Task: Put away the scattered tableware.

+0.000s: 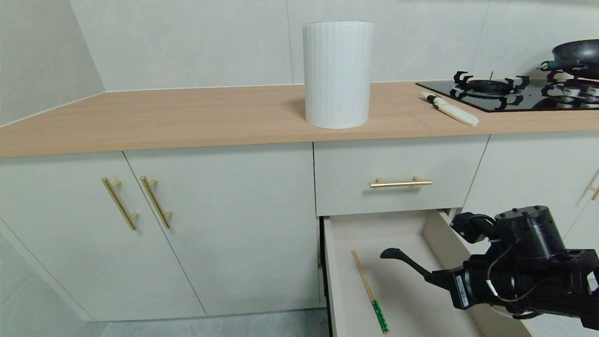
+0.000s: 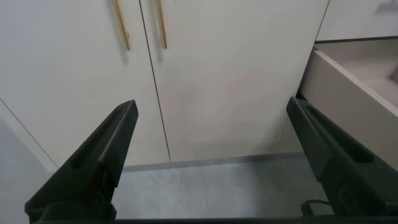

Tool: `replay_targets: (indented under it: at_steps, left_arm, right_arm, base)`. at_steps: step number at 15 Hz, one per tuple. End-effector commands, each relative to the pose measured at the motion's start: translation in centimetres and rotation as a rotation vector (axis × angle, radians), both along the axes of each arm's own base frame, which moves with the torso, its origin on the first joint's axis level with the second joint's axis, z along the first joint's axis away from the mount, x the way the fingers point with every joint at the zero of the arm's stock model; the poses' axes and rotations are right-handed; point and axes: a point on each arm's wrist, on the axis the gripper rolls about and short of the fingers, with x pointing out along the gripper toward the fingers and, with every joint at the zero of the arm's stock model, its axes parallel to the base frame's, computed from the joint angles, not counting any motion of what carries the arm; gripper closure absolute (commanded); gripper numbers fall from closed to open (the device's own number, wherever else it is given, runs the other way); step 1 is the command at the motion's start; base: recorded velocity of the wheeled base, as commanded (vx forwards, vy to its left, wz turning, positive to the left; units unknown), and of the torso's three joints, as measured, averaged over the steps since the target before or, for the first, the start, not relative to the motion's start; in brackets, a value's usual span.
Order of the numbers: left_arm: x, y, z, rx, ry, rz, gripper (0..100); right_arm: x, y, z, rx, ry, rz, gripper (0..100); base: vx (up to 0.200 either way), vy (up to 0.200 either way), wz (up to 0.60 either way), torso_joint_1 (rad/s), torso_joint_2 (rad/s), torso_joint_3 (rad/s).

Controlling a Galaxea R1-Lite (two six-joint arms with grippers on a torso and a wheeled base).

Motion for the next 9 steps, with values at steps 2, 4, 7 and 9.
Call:
replay_targets:
  at_steps: [2,4,7,9]
  left_arm:
    - [0.0,0.0,0.0,0.000,0.001,0.000,0]
    - [0.0,0.0,0.0,0.000,0.001,0.000,0]
    - [0.0,0.0,0.0,0.000,0.001,0.000,0]
    - [0.0,0.0,0.0,0.000,0.001,0.000,0]
  right_arm:
    - [0.0,0.0,-0.1,-0.002,0.002,0.001,100]
    - [0.1,0.1,-0.2,-0.004,0.006,0.001,100]
    - [1.3,0.5,-1.5,-0.014,-0.002,-0.021,100]
    - [3.0,0.5,-3.3,-0.052,-0.027,-0.106,100]
  base:
    - [0.000,0.000,0.00,-0.006,0.03,0.018]
    - [0.000,0.000,0.00,0.000,0.00,0.000]
    - [0.000,0.000,0.00,0.000,0.00,0.000]
    - [0.000,0.000,0.00,0.000,0.00,0.000]
